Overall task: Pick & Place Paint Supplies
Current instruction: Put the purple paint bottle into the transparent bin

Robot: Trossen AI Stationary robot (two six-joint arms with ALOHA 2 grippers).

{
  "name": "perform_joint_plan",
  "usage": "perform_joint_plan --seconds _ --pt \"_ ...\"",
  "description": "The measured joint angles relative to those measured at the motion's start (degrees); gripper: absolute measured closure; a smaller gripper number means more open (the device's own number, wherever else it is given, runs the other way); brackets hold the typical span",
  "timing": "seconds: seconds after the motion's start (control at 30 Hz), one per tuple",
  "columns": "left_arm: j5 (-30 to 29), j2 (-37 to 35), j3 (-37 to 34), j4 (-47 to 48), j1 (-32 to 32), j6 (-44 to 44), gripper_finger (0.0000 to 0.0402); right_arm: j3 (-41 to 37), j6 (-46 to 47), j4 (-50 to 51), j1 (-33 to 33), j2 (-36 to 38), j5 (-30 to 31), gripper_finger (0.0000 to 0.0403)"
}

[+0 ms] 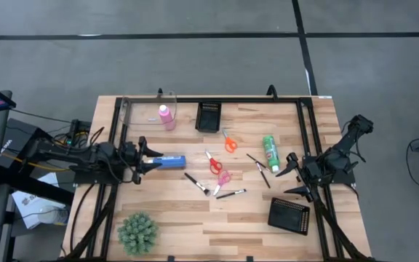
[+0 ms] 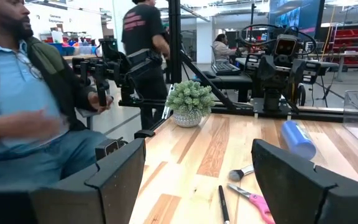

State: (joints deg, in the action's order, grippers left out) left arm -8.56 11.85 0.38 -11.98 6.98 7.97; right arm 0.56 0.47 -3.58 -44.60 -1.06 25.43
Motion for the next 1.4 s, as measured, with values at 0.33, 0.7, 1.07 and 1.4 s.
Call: perform_joint_plan --seconds 0.33,0.7,1.07,1.4 --pt "0.48 1.65 0.0 -4.17 0.07 3.25 0.0228 0.0 0.0 0.05 0.0 0.0 0.02 0.0122" --pt "0.37 0.88 0.0 -9.88 0.0 3.21 0.0229 0.0 0.0 -0.03 0.02 0.0 0.04 0.0122" --pt "0.57 0.88 0.0 -15.04 0.0 2.97 0.0226 0.0 0.0 -0.06 0.02 0.0 0.04 0.0122" --pt "2.11 1.01 0.0 -16.01 0.0 1.7 0.0225 0.0 0.02 -0.06 0.02 0.0 0.04 0.0122"
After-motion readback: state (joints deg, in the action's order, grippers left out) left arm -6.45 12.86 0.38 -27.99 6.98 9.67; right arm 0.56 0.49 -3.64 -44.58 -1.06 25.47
